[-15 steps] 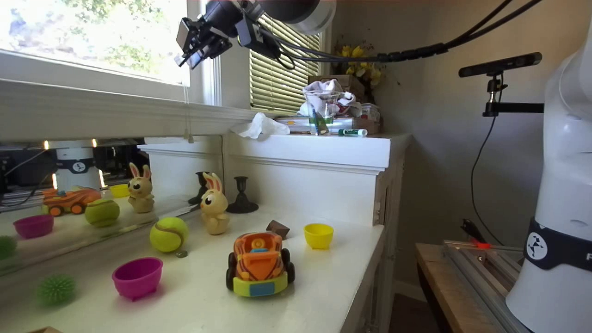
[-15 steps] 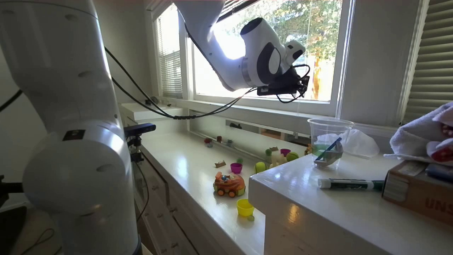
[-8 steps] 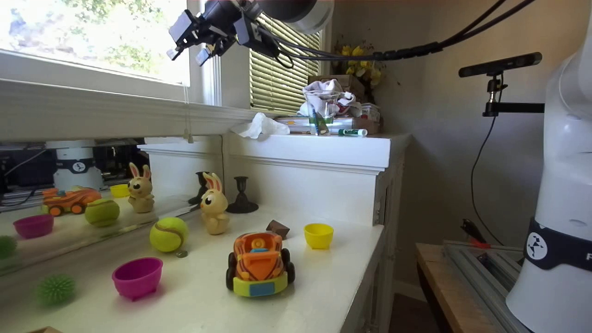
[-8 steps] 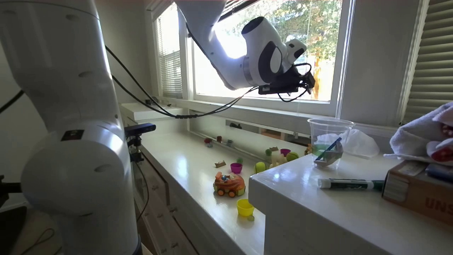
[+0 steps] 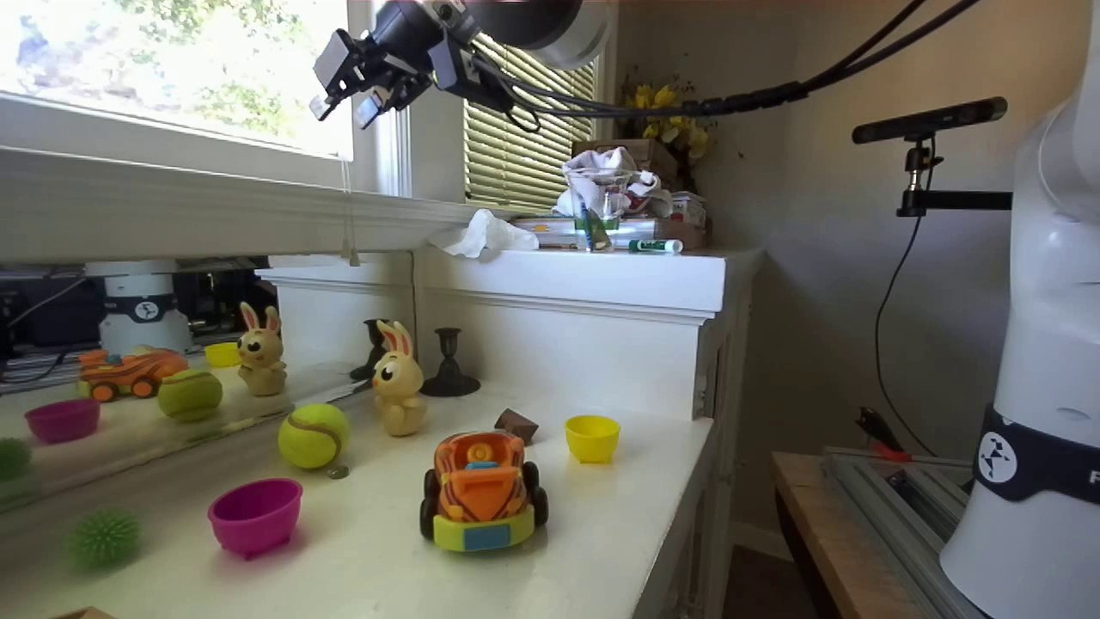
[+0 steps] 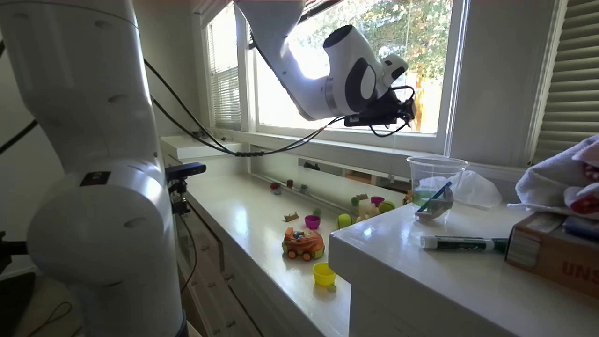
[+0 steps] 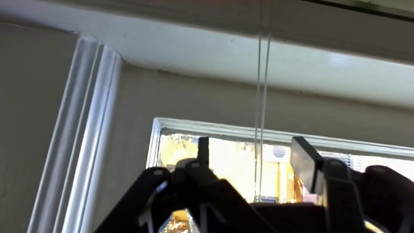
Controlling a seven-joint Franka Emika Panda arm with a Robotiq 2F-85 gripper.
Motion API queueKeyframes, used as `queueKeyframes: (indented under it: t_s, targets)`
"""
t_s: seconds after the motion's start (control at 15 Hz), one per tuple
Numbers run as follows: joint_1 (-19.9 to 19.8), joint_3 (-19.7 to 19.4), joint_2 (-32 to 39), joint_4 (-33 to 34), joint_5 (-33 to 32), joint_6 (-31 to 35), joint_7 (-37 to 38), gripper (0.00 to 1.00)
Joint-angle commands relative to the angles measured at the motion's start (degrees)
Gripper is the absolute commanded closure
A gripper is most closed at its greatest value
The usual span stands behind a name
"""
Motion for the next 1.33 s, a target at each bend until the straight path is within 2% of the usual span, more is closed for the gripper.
queueKeyframes:
  t_s: [0.0,0.33,0.8,1.07,1.2,1.27]
  targets:
    - [-0.5,0.4,2.0,1.8,-1.1,2.1,-0.2,0.64]
    - [-0.1,0.5,2.6,2.0,-0.8,2.7,-0.3,0.98]
    - [1.0,1.2,0.5,0.6,0.6,0.7,0.6,1.00]
    - [6.4,3.3,-3.3,-2.5,5.0,-2.6,2.8,1.00]
    - [10.3,3.4,-3.9,-2.7,8.4,-4.0,2.3,1.00]
    - [15.1,0.2,-4.2,-2.6,9.3,-4.7,2.6,1.00]
